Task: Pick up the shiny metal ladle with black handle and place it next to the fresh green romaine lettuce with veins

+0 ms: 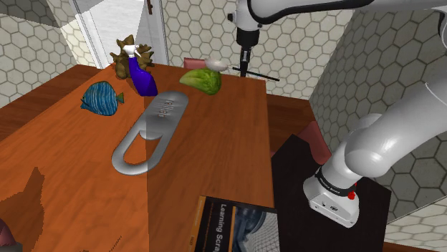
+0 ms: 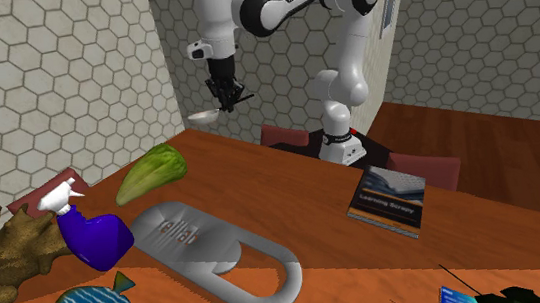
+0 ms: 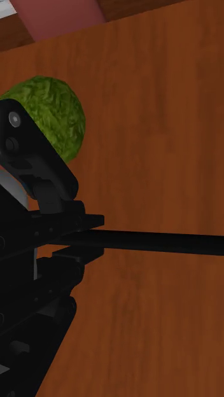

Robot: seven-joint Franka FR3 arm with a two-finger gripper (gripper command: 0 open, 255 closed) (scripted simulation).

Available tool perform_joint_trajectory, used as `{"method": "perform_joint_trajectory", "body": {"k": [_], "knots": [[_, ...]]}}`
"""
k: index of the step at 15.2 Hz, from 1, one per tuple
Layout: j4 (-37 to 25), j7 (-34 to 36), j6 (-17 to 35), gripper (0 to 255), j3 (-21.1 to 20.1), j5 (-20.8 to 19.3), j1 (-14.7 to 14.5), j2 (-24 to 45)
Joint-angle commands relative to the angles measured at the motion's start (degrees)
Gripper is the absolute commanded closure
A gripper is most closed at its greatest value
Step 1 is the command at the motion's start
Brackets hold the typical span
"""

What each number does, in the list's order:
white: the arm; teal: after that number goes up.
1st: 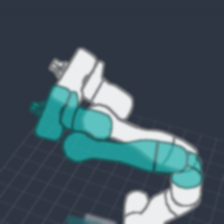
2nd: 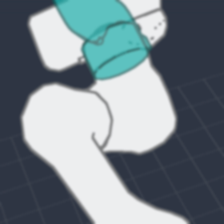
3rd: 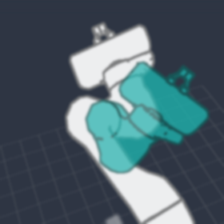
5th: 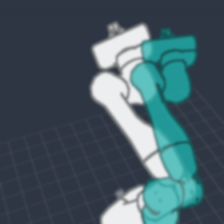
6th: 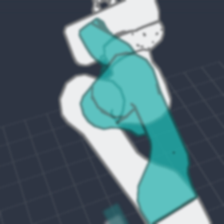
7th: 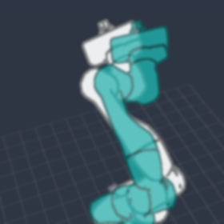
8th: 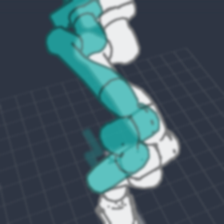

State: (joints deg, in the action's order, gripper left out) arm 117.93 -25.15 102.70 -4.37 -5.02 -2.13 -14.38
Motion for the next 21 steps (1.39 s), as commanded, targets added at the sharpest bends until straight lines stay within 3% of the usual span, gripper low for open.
{"method": "perform_joint_trajectory", "body": {"k": [1,21], "knots": [[0.8,-1.7,1.1,255,1.1,-0.3,0.7,0.1],[13.1,-0.1,16.6,255,1.1,-1.1,0.8,3.4]]}}
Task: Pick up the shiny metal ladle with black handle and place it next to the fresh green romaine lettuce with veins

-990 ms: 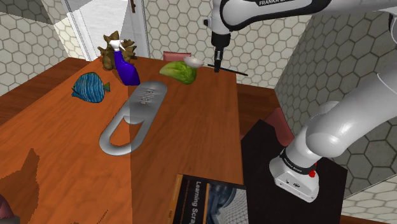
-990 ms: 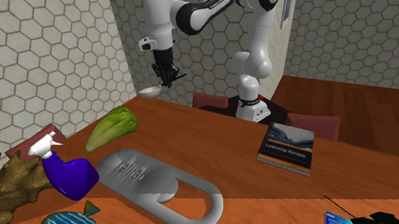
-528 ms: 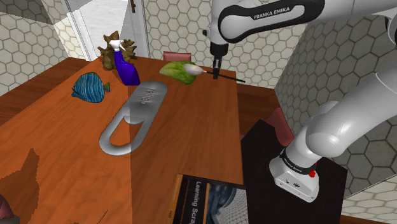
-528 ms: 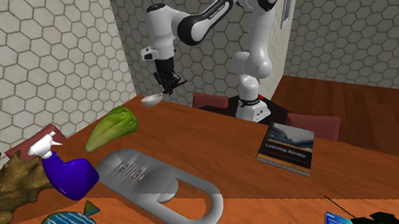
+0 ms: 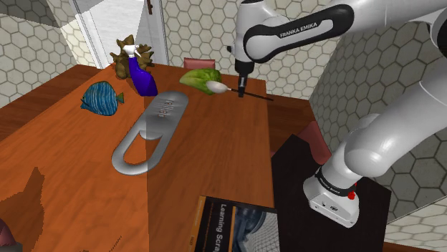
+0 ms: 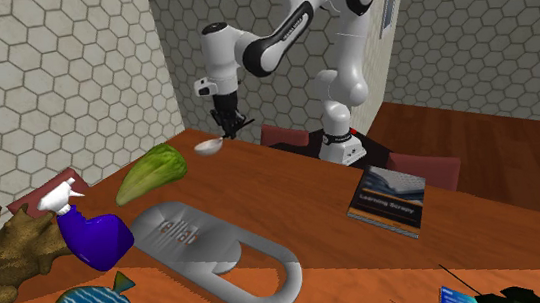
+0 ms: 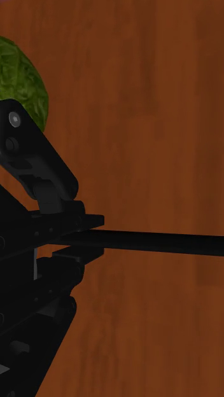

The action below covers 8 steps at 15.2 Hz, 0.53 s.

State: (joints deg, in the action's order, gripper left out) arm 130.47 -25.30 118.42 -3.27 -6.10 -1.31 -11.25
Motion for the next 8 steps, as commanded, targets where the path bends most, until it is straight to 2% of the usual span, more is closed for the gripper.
{"method": "perform_joint_trajectory", "body": {"k": [1,8], "knots": [[1.1,0.2,1.6,255,0.0,-0.1,0.0,0.5],[4.2,1.0,7.2,255,0.0,-0.7,0.1,3.0]]}}
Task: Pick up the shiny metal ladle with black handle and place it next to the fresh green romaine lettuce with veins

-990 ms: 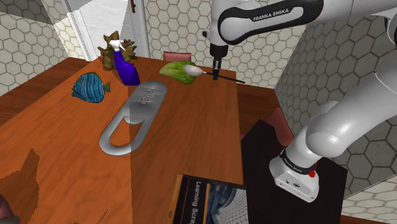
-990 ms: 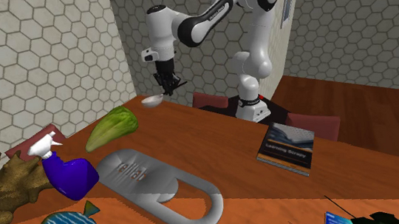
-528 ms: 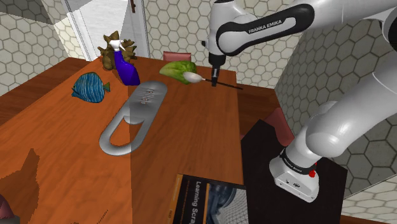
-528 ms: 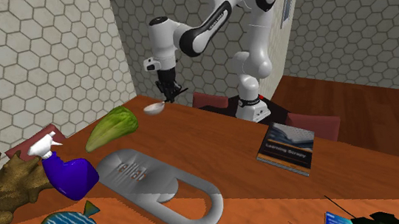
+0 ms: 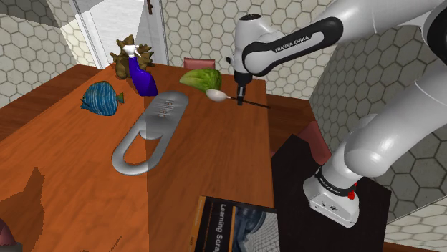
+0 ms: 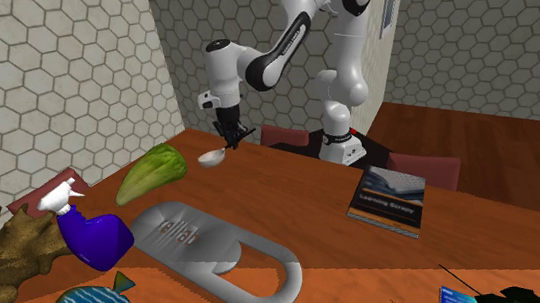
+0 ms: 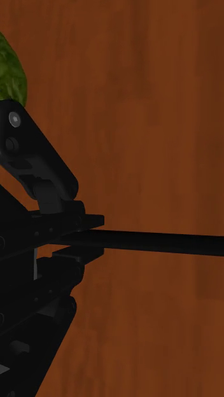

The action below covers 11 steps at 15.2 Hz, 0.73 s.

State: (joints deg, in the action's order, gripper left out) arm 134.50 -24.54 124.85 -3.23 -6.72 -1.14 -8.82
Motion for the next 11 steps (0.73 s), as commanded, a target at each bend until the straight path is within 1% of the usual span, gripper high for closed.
{"method": "perform_joint_trajectory", "body": {"k": [1,8,11], "knots": [[0.5,0.3,1.5,255,-0.1,-0.2,0.0,1.0],[2.9,1.3,7.1,255,-0.1,-1.0,0.1,4.2],[2.9,1.3,7.1,255,-0.1,-1.0,0.1,4.2]]}}
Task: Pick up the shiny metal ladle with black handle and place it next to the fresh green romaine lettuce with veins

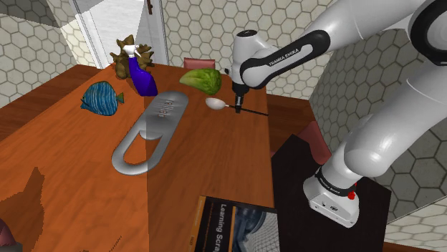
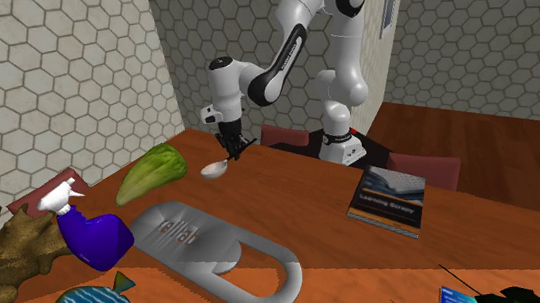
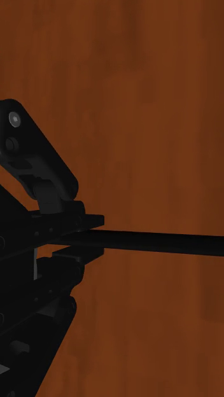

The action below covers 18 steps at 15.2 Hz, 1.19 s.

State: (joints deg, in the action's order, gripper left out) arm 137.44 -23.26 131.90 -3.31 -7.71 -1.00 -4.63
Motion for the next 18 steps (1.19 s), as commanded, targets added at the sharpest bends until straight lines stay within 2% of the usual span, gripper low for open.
{"method": "perform_joint_trajectory", "body": {"k": [1,5,6,11,15,18], "knots": [[0.0,0.0,0.1,255,0.0,0.0,0.0,0.1],[0.0,0.0,0.1,255,0.0,0.0,0.0,0.1],[0.0,0.0,0.1,0,0.0,0.0,0.0,0.1],[0.0,0.0,0.1,0,0.0,0.0,0.0,0.1],[-3.5,-0.7,-7.5,0,-0.3,1.1,-0.5,-4.0],[-3.5,-0.7,-7.5,0,-0.3,1.1,-0.5,-4.0]]}}
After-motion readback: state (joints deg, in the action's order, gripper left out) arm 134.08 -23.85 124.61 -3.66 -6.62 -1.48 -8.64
